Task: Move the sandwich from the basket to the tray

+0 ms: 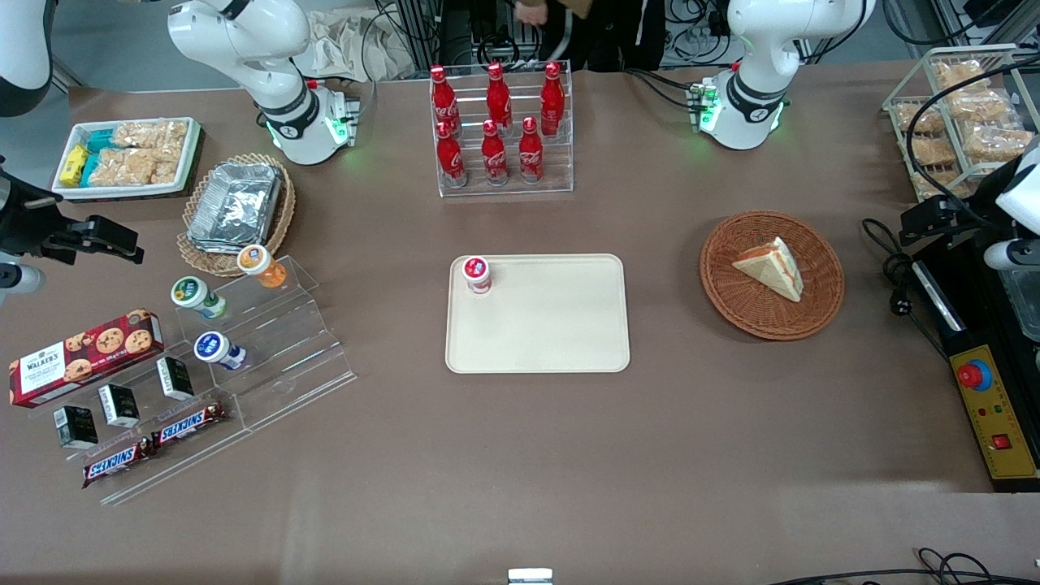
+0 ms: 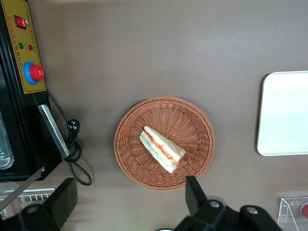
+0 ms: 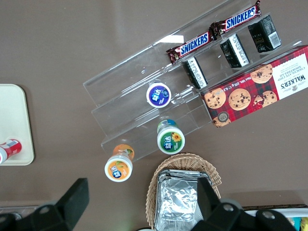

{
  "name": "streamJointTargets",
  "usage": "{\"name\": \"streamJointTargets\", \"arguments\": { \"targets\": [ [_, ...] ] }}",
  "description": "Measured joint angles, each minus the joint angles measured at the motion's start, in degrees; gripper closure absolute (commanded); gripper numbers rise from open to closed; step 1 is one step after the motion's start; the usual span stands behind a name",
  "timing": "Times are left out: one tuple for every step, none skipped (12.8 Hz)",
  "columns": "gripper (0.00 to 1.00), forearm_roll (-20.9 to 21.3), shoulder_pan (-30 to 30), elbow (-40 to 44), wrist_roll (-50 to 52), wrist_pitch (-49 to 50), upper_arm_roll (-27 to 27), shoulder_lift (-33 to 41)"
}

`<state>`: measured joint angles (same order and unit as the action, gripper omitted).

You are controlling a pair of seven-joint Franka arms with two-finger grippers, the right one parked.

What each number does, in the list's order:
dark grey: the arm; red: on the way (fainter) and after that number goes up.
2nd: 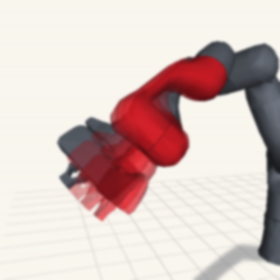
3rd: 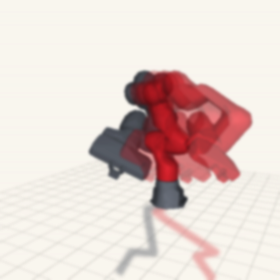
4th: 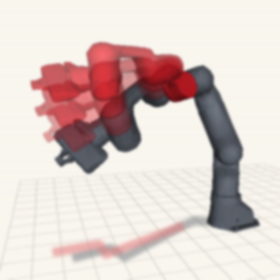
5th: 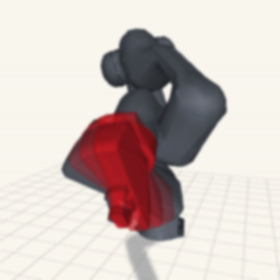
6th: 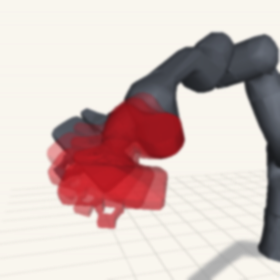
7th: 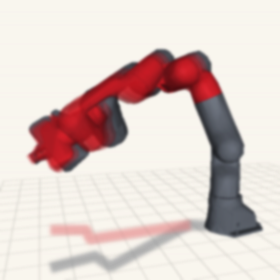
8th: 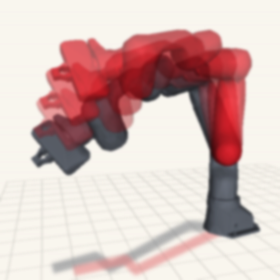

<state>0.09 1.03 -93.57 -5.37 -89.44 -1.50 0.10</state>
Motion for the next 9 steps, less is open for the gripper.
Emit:
{"name": "streamJointTargets", "arguments": {
  "targets": [
    [0.0, 0.0, -0.01, 0.0, 0.0, -0.01, 0.01, 0.0],
    [0.0, 0.0, -0.01, 0.0, 0.0, -0.02, 0.01, 0.0],
    [0.0, 0.0, -0.01, 0.0, 0.0, -0.02, 0.01, 0.0],
    [0.0, 0.0, -0.01, 0.0, 0.0, -0.02, 0.01, -0.01],
    [0.0, 0.0, -0.01, 0.0, 0.0, -0.02, 0.02, -0.09],
    [0.0, 0.02, -0.03, 0.0, 0.0, -0.03, 0.02, -0.22],
    [0.0, 0.05, -0.03, 0.0, 0.0, -0.03, 0.02, -0.37],
    [0.0, 0.07, -0.01, 0.0, 0.0, -0.05, -0.01, -0.46],
    [0.0, 0.07, 0.03, 0.0, 0.0, -0.04, -0.09, -0.48]
  ]
}}
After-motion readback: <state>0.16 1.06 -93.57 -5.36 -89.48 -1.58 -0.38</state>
